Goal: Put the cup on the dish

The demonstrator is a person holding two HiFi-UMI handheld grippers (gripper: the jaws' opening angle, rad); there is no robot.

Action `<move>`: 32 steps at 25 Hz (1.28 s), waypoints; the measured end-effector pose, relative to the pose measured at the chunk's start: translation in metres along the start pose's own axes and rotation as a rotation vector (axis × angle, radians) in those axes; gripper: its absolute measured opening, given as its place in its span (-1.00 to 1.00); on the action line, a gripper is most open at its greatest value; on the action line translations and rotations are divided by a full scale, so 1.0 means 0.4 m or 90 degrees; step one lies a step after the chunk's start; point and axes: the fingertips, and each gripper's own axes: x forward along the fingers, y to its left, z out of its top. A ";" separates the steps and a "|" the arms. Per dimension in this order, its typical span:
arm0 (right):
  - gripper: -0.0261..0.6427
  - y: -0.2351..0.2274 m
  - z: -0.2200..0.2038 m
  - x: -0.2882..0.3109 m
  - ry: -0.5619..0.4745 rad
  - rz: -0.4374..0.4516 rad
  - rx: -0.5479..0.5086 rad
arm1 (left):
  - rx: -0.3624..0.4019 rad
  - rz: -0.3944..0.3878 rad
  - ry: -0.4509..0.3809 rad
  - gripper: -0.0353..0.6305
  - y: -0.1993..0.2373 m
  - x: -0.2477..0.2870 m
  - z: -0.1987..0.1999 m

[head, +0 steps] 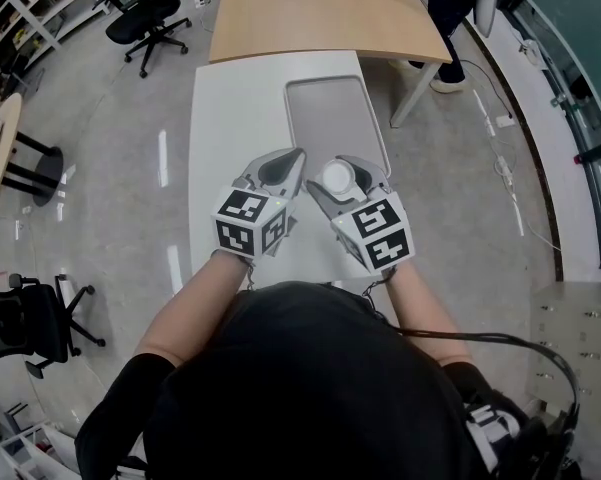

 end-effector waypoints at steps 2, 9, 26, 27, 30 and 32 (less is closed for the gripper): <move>-0.18 -0.021 0.006 0.000 -0.001 -0.004 0.000 | -0.004 0.003 -0.003 -0.88 0.005 0.015 0.011; -0.18 -0.093 -0.004 0.006 -0.001 0.002 0.012 | -0.016 0.022 0.006 -0.88 0.009 0.090 0.015; -0.18 -0.179 -0.057 0.059 0.010 0.044 0.018 | -0.045 0.086 0.021 -0.88 0.019 0.176 -0.047; -0.18 -0.188 -0.061 0.068 0.011 0.041 0.021 | -0.041 0.087 0.022 -0.88 0.029 0.186 -0.049; -0.18 -0.214 -0.071 0.098 0.020 0.034 0.025 | -0.042 0.085 0.021 -0.88 0.057 0.221 -0.051; -0.18 -0.230 -0.079 0.120 0.027 0.028 0.028 | -0.048 0.081 0.020 -0.88 0.076 0.244 -0.056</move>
